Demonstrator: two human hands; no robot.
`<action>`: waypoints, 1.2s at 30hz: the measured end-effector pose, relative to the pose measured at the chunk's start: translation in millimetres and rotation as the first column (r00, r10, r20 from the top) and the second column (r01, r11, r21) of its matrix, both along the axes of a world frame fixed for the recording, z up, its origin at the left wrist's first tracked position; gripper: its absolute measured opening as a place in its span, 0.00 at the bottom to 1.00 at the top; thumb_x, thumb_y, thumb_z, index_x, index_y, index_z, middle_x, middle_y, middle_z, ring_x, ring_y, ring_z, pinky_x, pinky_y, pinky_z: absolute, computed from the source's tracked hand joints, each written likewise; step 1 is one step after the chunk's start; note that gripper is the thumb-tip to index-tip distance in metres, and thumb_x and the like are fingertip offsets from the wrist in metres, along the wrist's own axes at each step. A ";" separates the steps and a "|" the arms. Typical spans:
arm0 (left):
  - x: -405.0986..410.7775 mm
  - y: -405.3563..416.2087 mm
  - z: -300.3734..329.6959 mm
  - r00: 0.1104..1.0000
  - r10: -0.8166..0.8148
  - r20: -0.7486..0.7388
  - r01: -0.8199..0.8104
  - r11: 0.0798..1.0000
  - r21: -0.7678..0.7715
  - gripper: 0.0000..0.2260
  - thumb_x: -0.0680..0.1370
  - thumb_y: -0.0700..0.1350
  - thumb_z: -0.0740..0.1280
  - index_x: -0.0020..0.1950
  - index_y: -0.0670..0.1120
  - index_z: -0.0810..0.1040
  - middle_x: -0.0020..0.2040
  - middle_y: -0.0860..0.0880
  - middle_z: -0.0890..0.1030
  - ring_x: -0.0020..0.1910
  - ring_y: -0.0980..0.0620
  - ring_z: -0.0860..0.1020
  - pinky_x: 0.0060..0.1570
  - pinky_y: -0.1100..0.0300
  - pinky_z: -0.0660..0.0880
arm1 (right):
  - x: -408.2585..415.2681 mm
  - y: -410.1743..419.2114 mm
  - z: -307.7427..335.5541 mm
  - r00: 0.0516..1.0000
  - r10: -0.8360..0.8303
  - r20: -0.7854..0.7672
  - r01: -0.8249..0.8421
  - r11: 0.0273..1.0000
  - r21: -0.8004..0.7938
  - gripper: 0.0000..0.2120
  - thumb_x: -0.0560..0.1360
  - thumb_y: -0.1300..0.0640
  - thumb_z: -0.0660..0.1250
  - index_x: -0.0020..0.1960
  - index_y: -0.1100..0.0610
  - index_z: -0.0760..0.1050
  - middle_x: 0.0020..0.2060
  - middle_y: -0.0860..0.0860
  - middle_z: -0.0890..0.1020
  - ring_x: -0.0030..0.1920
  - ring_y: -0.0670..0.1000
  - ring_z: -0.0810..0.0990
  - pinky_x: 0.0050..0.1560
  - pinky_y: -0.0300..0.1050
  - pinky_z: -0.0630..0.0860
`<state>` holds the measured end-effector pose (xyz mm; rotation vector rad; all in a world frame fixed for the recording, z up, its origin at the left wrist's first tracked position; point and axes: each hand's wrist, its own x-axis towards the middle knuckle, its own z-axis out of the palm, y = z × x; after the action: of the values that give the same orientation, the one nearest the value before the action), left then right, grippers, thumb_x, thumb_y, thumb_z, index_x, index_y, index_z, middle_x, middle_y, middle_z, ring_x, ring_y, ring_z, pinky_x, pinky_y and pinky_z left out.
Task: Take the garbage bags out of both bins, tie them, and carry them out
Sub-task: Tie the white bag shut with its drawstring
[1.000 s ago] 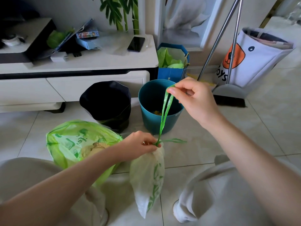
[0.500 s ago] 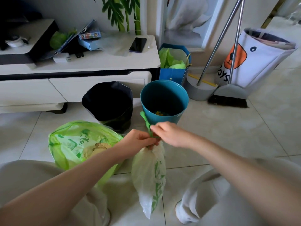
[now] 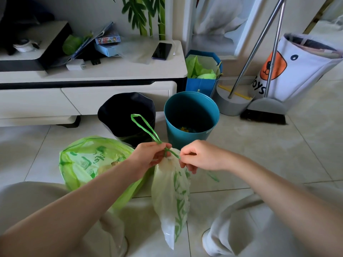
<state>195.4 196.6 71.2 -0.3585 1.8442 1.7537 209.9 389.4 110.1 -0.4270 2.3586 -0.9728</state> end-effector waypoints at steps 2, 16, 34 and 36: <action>-0.5 -0.8 0.1 0.998 -0.060 -0.022 0.060 0.998 0.002 0.09 0.79 0.45 0.65 0.50 0.46 0.84 0.44 0.46 0.86 0.48 0.47 0.79 0.57 0.52 0.74 | -3.6 6.3 -2.9 0.996 0.050 0.080 -0.054 0.997 0.050 0.14 0.75 0.54 0.61 0.36 0.56 0.80 0.31 0.50 0.82 0.31 0.45 0.75 0.39 0.46 0.73; 3.6 -4.0 11.0 0.904 -0.326 -0.278 0.255 0.931 -0.261 0.05 0.75 0.43 0.70 0.46 0.50 0.85 0.44 0.52 0.86 0.47 0.56 0.83 0.55 0.59 0.77 | -3.9 -10.1 -49.4 0.965 -0.172 -0.197 0.136 0.973 -0.185 0.08 0.74 0.58 0.70 0.53 0.54 0.79 0.45 0.48 0.78 0.41 0.40 0.77 0.43 0.29 0.72; -1.6 -9.2 13.8 0.800 -0.501 -0.331 0.332 0.828 -0.452 0.03 0.71 0.43 0.75 0.41 0.48 0.83 0.38 0.51 0.85 0.41 0.55 0.83 0.49 0.59 0.79 | -1.0 -15.9 -49.0 0.984 -0.169 -0.053 0.158 0.973 -0.169 0.06 0.73 0.57 0.67 0.44 0.46 0.75 0.42 0.43 0.74 0.38 0.42 0.76 0.38 0.30 0.71; -1.6 -9.7 12.8 0.761 -0.541 -0.358 0.312 0.789 -0.528 0.03 0.70 0.43 0.75 0.39 0.49 0.82 0.38 0.53 0.84 0.41 0.59 0.82 0.48 0.64 0.77 | -1.8 -15.8 -47.9 0.984 -0.172 -0.052 0.161 0.973 -0.167 0.06 0.73 0.57 0.68 0.43 0.46 0.75 0.42 0.43 0.74 0.39 0.43 0.76 0.39 0.31 0.71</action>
<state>193.7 186.9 84.0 0.3962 2.4457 1.1424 208.1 373.5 62.2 -0.3304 2.4143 -1.2522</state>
